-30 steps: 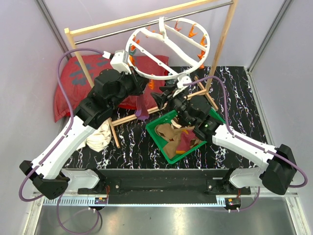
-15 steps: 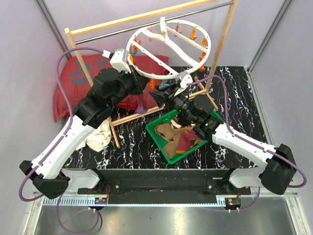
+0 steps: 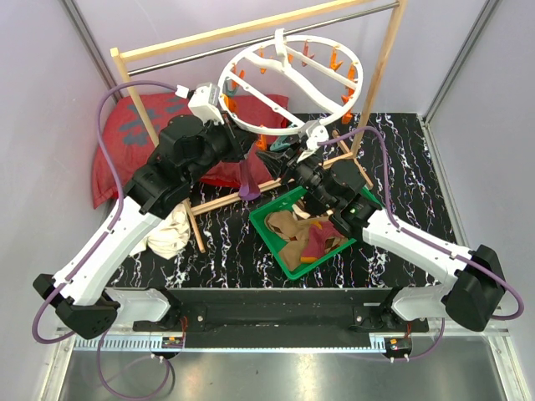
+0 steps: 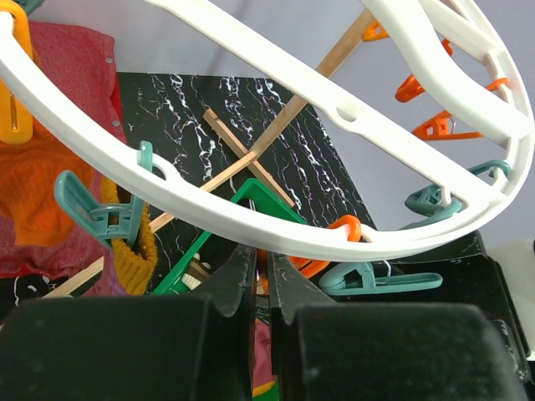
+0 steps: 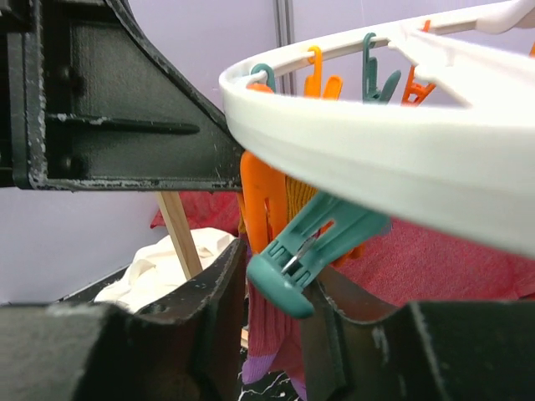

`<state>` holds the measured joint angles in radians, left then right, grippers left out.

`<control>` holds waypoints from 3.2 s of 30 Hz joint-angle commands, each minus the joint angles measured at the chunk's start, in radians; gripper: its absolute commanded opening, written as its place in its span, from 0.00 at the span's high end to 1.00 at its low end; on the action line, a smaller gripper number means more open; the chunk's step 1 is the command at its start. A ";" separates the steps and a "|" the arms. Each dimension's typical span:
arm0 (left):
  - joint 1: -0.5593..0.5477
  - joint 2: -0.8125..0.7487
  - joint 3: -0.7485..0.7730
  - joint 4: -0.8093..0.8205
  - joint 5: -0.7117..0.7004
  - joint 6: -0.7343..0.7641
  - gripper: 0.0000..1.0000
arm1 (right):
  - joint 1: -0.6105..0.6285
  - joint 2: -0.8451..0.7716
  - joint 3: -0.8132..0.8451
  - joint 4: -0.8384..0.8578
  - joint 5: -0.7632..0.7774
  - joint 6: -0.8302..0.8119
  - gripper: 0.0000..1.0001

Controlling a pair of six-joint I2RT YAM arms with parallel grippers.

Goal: Clip the socks to the hanger
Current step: Open the clamp at the hanger, then pick up the sock from the bin.

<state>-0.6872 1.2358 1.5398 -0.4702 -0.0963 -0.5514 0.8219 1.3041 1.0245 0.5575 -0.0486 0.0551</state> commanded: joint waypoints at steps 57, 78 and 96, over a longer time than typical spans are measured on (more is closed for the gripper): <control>-0.031 0.002 -0.046 0.137 -0.035 0.128 0.54 | -0.012 -0.006 0.065 -0.024 -0.069 -0.041 1.00; -0.037 0.016 -0.064 0.186 -0.059 0.123 1.00 | -0.010 -0.218 -0.101 -0.524 0.378 0.198 0.32; -0.074 0.016 -0.072 0.186 -0.108 0.160 1.00 | -0.409 -0.266 -0.273 -1.119 0.334 0.694 0.29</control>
<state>-0.7547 1.2549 1.4784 -0.3424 -0.1703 -0.4099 0.5255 0.9840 0.7528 -0.5270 0.3534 0.6876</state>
